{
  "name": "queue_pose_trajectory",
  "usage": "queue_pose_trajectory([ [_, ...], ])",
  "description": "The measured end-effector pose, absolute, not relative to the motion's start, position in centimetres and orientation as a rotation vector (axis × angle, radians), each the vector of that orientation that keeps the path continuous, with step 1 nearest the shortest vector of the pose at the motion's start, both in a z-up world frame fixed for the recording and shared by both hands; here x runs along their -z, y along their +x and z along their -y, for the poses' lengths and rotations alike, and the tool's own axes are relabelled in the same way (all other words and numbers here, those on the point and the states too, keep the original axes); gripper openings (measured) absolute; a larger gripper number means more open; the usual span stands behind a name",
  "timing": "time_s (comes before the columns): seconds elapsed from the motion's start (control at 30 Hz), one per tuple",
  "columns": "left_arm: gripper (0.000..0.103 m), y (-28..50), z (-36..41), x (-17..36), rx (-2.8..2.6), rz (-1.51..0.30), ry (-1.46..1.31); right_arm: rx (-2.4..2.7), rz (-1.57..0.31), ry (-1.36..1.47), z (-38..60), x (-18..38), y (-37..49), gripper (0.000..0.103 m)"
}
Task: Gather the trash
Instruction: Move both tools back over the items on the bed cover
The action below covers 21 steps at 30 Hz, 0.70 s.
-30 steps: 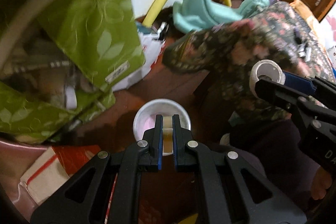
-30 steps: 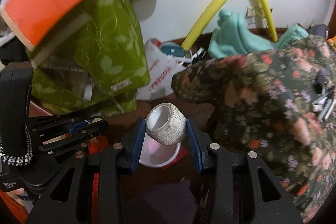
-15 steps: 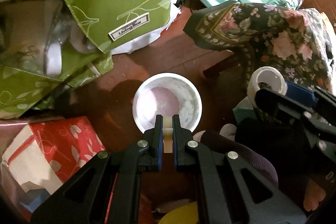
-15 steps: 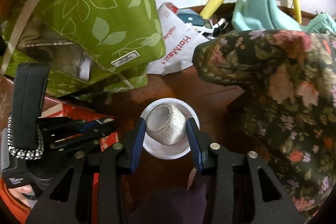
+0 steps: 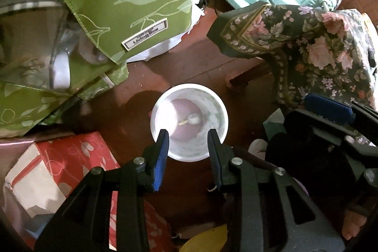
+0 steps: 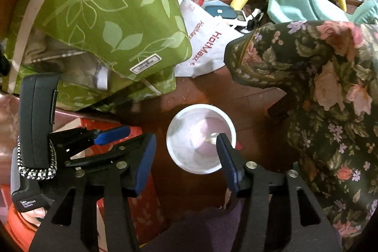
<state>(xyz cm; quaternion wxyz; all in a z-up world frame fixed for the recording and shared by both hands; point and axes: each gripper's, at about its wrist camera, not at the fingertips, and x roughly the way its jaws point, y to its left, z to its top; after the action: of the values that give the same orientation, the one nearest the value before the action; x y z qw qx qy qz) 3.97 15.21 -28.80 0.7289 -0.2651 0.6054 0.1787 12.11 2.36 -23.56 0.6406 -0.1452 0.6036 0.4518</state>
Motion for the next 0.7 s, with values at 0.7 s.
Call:
queue_pose_trajectory([
  [0.7,0.032,5.6,-9.1,19.1,-0.361,-1.165,-0.408,-0.921,-1.088,-0.235,6.1,14.3,13.5,0.05],
])
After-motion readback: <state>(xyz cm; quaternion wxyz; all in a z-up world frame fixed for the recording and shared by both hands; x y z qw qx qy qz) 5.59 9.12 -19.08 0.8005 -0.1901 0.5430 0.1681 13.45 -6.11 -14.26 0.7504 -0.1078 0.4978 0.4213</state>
